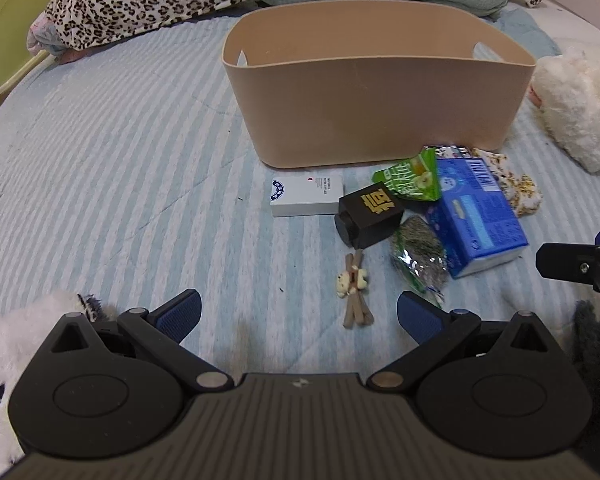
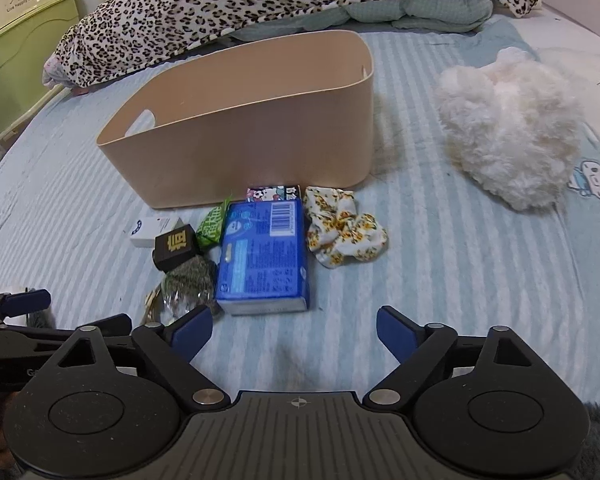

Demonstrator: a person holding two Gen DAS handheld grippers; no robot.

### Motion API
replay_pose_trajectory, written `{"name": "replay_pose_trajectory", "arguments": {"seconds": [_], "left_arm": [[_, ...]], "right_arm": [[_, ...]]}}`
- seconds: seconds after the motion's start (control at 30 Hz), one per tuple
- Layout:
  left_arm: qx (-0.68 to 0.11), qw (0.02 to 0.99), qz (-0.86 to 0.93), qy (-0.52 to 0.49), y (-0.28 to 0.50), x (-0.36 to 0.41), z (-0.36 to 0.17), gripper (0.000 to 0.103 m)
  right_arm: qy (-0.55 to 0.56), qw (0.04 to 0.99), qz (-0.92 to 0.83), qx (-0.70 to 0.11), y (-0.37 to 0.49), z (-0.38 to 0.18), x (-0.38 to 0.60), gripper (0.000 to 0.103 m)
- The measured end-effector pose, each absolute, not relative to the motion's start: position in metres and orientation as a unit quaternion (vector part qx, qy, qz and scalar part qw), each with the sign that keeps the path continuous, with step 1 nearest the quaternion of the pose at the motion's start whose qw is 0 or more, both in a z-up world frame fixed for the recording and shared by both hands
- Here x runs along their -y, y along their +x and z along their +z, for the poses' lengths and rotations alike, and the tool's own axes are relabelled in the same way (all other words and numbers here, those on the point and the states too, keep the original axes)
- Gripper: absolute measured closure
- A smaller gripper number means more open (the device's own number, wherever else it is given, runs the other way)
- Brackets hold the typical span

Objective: Organize objects
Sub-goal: 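Grasp the wooden figure with the left tool while the right tool grasps the blue tissue pack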

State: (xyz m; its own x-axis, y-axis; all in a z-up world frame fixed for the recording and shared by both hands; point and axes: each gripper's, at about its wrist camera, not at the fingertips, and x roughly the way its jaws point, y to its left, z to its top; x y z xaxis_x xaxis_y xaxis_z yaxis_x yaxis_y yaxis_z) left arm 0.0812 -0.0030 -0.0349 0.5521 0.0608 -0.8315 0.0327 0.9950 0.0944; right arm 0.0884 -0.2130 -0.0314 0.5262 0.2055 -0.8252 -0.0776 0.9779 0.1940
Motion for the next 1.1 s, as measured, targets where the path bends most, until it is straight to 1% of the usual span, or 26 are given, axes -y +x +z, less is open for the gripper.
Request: {"name": "replay_pose_trajectory", "arguments": {"seconds": [0.33, 0.47, 0.5, 0.53, 0.6, 0.67, 0.7, 0.73, 0.77, 0.83, 0.93, 0.97, 1.1], "left_arm": [[-0.505, 0.862, -0.004, 0.044, 0.105, 0.003, -0.063, 0.000], [-0.516, 0.855, -0.007, 0.041, 0.109, 0.002, -0.074, 0.000], [-0.518, 0.854, -0.006, 0.041, 0.110, 0.002, -0.076, 0.007], [-0.522, 0.852, -0.004, 0.039, 0.110, 0.001, -0.078, 0.021], [-0.527, 0.849, -0.008, 0.031, 0.110, 0.000, -0.081, 0.022], [-0.522, 0.852, -0.015, 0.032, 0.108, 0.001, -0.080, 0.029], [-0.520, 0.853, -0.020, 0.032, 0.108, 0.002, -0.080, 0.036], [-0.519, 0.854, -0.024, 0.033, 0.108, 0.003, -0.079, 0.046], [-0.517, 0.855, -0.028, 0.033, 0.107, 0.004, -0.078, 0.051], [-0.517, 0.854, -0.041, 0.027, 0.105, 0.006, -0.075, 0.074], [-0.517, 0.853, -0.056, 0.031, 0.100, 0.011, -0.073, 0.089], [-0.517, 0.854, -0.058, 0.030, 0.098, 0.011, -0.072, 0.091], [-0.515, 0.855, -0.055, 0.014, 0.092, 0.003, -0.065, 0.091]], "right_arm": [[0.069, 0.857, 0.105, -0.499, 0.121, -0.055, 0.194, 0.018], [0.066, 0.850, 0.109, -0.511, 0.131, -0.065, 0.186, 0.021], [0.065, 0.848, 0.108, -0.515, 0.133, -0.068, 0.185, 0.022], [0.063, 0.846, 0.106, -0.518, 0.135, -0.071, 0.184, 0.024], [0.065, 0.842, 0.105, -0.526, 0.138, -0.077, 0.182, 0.033], [0.065, 0.840, 0.104, -0.528, 0.139, -0.081, 0.180, 0.039], [0.063, 0.840, 0.104, -0.528, 0.139, -0.082, 0.179, 0.040], [0.061, 0.841, 0.103, -0.527, 0.139, -0.083, 0.178, 0.040], [0.059, 0.842, 0.103, -0.526, 0.139, -0.083, 0.178, 0.041], [0.056, 0.845, 0.103, -0.522, 0.136, -0.081, 0.177, 0.042], [0.057, 0.846, 0.101, -0.520, 0.132, -0.078, 0.179, 0.043], [0.060, 0.846, 0.100, -0.520, 0.130, -0.076, 0.180, 0.043], [0.083, 0.850, 0.096, -0.511, 0.119, -0.066, 0.188, 0.043]]}}
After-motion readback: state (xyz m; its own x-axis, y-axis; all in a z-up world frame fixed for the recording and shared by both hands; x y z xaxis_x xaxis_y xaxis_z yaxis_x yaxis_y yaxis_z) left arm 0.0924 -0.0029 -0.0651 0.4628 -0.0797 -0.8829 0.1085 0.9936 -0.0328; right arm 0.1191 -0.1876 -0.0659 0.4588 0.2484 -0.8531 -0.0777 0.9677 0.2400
